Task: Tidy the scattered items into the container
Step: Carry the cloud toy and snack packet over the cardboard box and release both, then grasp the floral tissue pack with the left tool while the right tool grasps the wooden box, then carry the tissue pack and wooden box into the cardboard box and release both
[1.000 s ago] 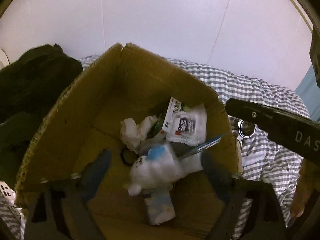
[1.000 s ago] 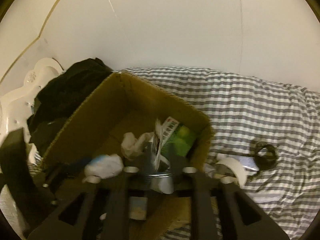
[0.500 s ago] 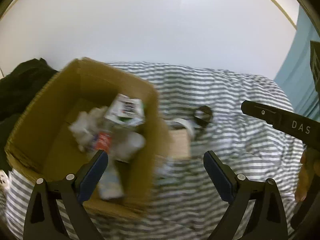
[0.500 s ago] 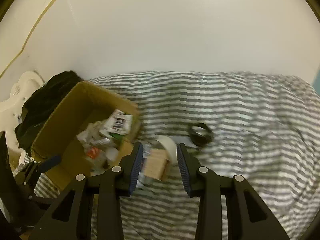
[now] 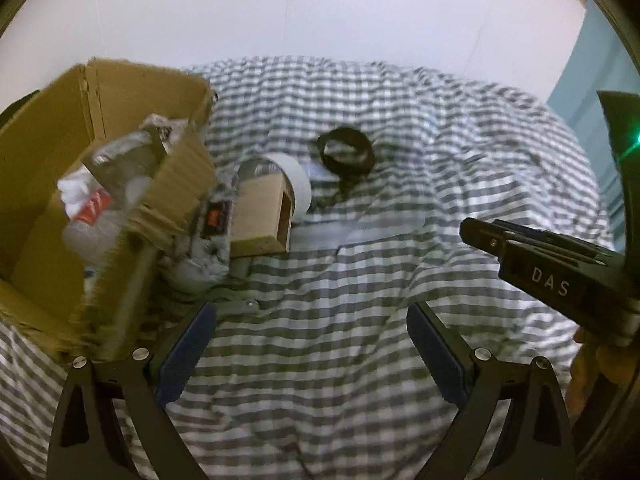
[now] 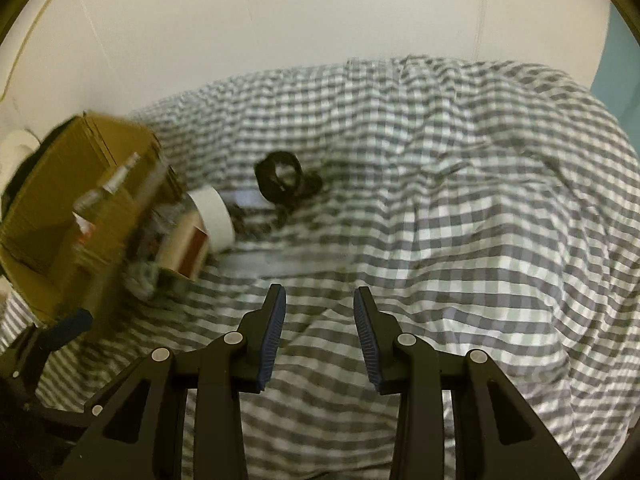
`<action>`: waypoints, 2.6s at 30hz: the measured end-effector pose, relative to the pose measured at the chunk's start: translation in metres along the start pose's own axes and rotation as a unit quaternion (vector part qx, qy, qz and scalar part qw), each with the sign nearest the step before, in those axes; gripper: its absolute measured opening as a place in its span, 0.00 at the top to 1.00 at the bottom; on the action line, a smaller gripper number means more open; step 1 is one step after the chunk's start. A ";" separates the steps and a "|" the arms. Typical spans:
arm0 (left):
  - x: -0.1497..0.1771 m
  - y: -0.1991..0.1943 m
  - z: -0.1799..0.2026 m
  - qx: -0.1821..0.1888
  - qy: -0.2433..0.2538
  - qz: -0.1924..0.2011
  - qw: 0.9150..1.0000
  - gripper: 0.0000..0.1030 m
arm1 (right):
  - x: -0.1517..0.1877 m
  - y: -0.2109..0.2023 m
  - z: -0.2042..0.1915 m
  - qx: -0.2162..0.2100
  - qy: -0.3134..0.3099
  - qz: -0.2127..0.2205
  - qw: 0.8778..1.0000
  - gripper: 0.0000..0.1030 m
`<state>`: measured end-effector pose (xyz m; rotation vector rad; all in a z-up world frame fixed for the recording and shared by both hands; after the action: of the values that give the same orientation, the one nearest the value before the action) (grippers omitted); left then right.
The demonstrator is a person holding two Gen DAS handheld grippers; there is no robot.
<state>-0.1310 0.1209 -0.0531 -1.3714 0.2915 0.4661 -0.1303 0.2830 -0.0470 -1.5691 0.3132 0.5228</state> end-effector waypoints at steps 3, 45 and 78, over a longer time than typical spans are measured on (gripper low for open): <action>0.000 0.027 0.001 -0.014 -0.009 -0.005 1.000 0.04 | 0.002 0.022 0.003 0.000 0.000 -0.008 1.000 0.66; -0.015 0.078 -0.102 0.003 0.013 0.024 1.000 0.47 | -0.025 0.070 -0.074 -0.105 -0.014 0.000 0.994 0.53; 0.004 0.042 -0.097 -0.002 -0.024 0.024 0.999 0.85 | -0.038 0.019 -0.074 -0.084 -0.048 -0.026 0.995 0.66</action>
<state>-0.1408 0.0314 -0.1091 -1.3571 0.2839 0.5383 -0.1620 0.2041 -0.0436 -1.7033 0.1583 0.5946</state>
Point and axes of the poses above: each gripper's, at about its wrist camera, not at the fingertips, and y roughly the way its jaws point, z to its right, x to its underside, the point moved 3 cm from there along y, roughly the way its jaws point, and after that the axes turned 11 degrees about -y, right-handed, at the moved point
